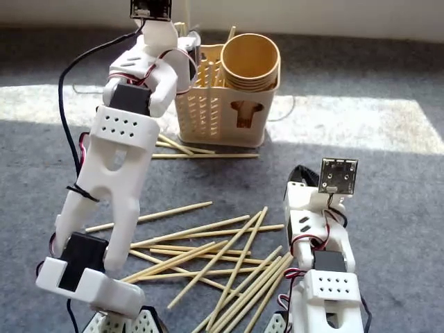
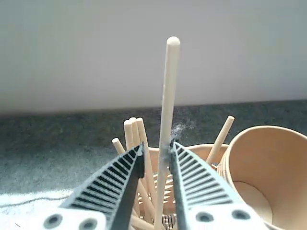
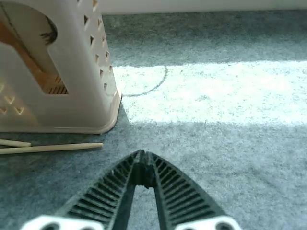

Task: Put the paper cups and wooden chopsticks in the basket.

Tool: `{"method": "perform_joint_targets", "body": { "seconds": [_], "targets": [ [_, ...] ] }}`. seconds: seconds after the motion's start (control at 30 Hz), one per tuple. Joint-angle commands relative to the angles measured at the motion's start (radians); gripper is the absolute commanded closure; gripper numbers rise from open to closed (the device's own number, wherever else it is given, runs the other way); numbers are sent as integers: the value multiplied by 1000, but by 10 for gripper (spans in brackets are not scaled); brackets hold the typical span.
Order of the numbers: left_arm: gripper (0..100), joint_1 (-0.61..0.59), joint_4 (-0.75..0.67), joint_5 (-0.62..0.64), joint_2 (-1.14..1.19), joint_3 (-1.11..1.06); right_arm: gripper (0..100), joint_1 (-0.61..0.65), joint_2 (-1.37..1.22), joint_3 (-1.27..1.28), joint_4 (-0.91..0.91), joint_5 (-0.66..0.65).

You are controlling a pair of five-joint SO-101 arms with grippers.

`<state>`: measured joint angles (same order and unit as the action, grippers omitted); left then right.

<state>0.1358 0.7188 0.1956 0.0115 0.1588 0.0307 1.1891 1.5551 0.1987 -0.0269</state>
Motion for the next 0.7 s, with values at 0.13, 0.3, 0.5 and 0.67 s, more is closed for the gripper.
{"method": "perform_joint_targets", "body": {
  "seconds": [0.13, 0.3, 0.5, 0.67],
  "targets": [
    [895, -7, 272, 11, -15, 249, 988, 10, 10, -5, -31, -11],
    [896, -7, 451, 11, -15, 397, 988, 10, 10, -5, -31, -11],
    [896, -7, 499, 9, -15, 452, 988, 10, 10, -5, -31, -11],
    [893, 1, 543, 9, -15, 450, 988, 10, 10, -5, -31, -11]
  ]
}}
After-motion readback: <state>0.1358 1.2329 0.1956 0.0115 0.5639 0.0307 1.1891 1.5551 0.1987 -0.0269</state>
